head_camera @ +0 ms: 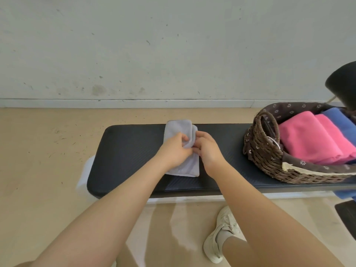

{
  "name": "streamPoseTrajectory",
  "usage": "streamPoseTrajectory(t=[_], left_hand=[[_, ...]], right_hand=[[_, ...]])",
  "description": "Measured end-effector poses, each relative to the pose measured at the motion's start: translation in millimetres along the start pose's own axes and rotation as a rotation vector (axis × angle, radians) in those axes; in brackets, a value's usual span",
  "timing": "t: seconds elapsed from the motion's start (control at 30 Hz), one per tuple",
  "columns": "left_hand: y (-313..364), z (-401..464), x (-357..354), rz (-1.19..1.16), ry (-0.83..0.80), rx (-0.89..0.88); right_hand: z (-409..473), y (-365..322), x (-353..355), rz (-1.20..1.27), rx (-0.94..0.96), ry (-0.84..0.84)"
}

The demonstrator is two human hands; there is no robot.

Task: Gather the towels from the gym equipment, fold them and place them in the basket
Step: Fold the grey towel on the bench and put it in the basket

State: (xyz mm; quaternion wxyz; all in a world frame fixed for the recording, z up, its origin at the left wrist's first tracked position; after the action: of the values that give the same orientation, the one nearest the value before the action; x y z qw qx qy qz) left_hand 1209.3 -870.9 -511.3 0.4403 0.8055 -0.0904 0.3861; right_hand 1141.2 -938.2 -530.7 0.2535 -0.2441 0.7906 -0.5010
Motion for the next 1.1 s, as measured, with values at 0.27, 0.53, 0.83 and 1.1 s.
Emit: streamPoseTrajectory(t=[0.27, 0.53, 0.83, 1.1], left_hand=[[15, -22, -16, 0.334, 0.113, -0.283], [-7, -8, -40, 0.720, 0.006, -0.111], [-15, -39, -11, -0.285, -0.212, 0.053], [-4, -63, 7, -0.702, 0.105, 0.162]], right_hand=[[8, 4, 18, -0.414, 0.081, 0.089], [11, 6, 16, -0.752, 0.102, 0.160], [-27, 9, -2, -0.617, 0.184, 0.036], [-89, -35, -35, -0.843, 0.571, -0.046]])
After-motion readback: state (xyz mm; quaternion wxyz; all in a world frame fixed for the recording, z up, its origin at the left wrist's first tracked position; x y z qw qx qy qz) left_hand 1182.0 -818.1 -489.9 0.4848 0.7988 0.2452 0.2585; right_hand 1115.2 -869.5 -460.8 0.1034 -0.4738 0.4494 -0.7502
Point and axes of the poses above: each hand's wrist, its own z-axis towards the middle knuckle, its own x-axis out of the back of the hand, y = z × x, the point moved 10 cm from there along z, towards the middle knuckle, and after that the axes turned 7 degrees about z, right-handed, at the moved point
